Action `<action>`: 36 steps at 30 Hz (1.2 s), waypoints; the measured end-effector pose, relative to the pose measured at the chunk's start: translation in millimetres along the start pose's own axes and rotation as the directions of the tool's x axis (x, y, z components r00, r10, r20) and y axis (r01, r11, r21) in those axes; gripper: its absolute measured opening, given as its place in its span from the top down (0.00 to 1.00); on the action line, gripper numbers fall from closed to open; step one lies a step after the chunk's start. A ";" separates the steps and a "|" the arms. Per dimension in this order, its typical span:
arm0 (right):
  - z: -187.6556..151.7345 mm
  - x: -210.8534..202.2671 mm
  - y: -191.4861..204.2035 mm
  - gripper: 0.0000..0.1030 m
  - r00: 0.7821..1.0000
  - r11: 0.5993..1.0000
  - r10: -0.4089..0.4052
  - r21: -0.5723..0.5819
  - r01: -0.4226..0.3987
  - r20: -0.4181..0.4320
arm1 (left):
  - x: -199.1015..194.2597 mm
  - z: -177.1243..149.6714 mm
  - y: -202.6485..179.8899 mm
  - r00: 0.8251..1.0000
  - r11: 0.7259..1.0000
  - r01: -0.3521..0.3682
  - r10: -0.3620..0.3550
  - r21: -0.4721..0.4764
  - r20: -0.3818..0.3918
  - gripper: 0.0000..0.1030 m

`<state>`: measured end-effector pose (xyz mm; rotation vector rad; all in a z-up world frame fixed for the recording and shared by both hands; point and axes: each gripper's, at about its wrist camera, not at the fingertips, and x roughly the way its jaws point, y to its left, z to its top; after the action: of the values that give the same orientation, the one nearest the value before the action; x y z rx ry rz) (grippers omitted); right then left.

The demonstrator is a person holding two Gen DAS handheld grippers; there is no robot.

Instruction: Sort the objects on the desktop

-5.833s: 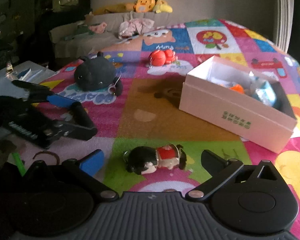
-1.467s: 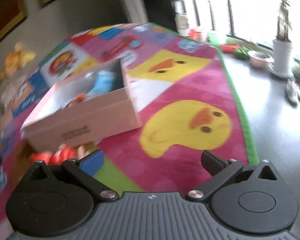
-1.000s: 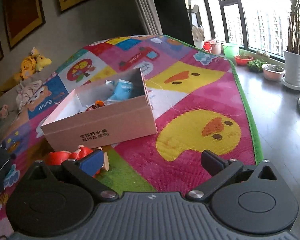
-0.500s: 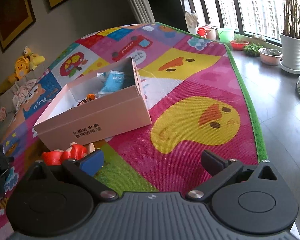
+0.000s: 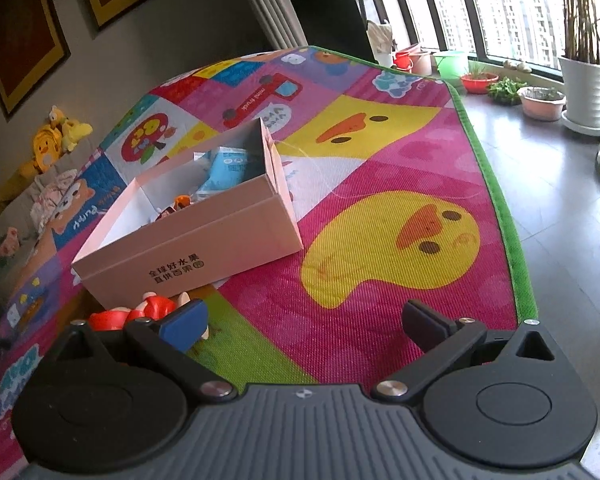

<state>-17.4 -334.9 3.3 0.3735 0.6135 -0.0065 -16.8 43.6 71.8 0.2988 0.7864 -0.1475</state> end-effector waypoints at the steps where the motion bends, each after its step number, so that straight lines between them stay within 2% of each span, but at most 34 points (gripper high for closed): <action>1: 0.0 -0.2 -0.5 0.00 1.000 1.000 0.002 0.003 -0.002 0.001 | -3.8 0.5 -9.0 0.999 0.998 0.033 -0.033 0.045 -0.011 0.11; 5: -0.7 -1.3 -1.6 0.00 1.000 1.000 0.009 0.010 -0.009 0.004 | 1.8 3.4 -47.1 0.991 0.977 0.135 -0.131 0.163 -0.037 0.10; 7: -1.0 -1.9 -2.3 0.00 1.000 1.000 0.012 0.013 -0.012 0.006 | 12.2 5.6 -63.2 0.987 0.971 0.162 -0.159 0.174 -0.029 0.10; 10: -1.7 -2.4 -1.8 0.00 1.000 1.000 0.012 0.014 -0.012 0.005 | 27.2 13.1 -82.4 0.982 0.968 0.180 -0.187 0.178 0.024 0.08; 12: -1.4 -2.0 -1.4 0.00 1.000 1.000 0.009 0.011 -0.009 0.003 | 35.8 19.3 -91.9 0.981 0.971 0.166 -0.181 0.174 0.073 0.07; 14: -1.7 -1.8 -0.3 0.00 1.000 1.000 0.005 0.006 -0.005 0.001 | 37.9 25.0 -94.7 0.972 0.970 0.197 -0.213 0.142 0.104 0.07; 17: -1.5 -1.5 0.5 0.00 1.000 1.000 0.001 0.001 -0.001 -0.001 | 23.0 27.0 -86.1 0.946 0.960 0.258 -0.273 0.105 0.175 0.05; 20: -1.2 -1.1 0.5 0.00 1.000 1.000 0.000 0.000 0.000 -0.002 | 0.6 21.1 -70.2 0.935 0.965 0.250 -0.262 0.081 0.239 0.02; 23: -1.8 -1.0 2.1 0.00 1.000 1.000 -0.003 -0.007 0.002 -0.003 | -16.0 6.5 -53.7 0.936 0.968 0.248 -0.251 0.042 0.245 0.01; 27: -2.0 -0.6 2.8 0.00 1.000 1.000 -0.002 -0.011 0.002 -0.006 | -18.5 -18.8 -46.2 0.956 0.976 0.218 -0.210 -0.019 0.207 0.00; 29: -2.1 0.3 4.4 0.00 1.000 1.000 -0.010 -0.019 0.009 -0.010 | -8.3 -28.6 -45.3 0.954 0.959 0.266 -0.249 -0.094 0.166 0.00; 31: -2.2 1.0 6.4 0.00 1.000 0.999 -0.019 -0.030 0.018 -0.013 | 5.8 -33.6 -49.6 0.937 0.925 0.344 -0.327 -0.162 0.125 0.00; 32: -2.2 1.2 7.0 0.00 1.000 0.999 -0.022 -0.034 0.022 -0.015 | 11.9 -33.6 -53.3 0.932 0.915 0.359 -0.342 -0.184 0.118 0.00; 36: -2.2 1.1 9.0 0.00 0.999 0.999 -0.030 -0.046 0.029 -0.014 | 36.0 -18.7 -59.5 0.945 0.906 0.324 -0.297 -0.274 0.137 0.00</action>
<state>-16.7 -325.6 4.1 0.3202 0.6327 -0.0182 -18.5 -7.6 21.1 -0.1179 0.7479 -0.3396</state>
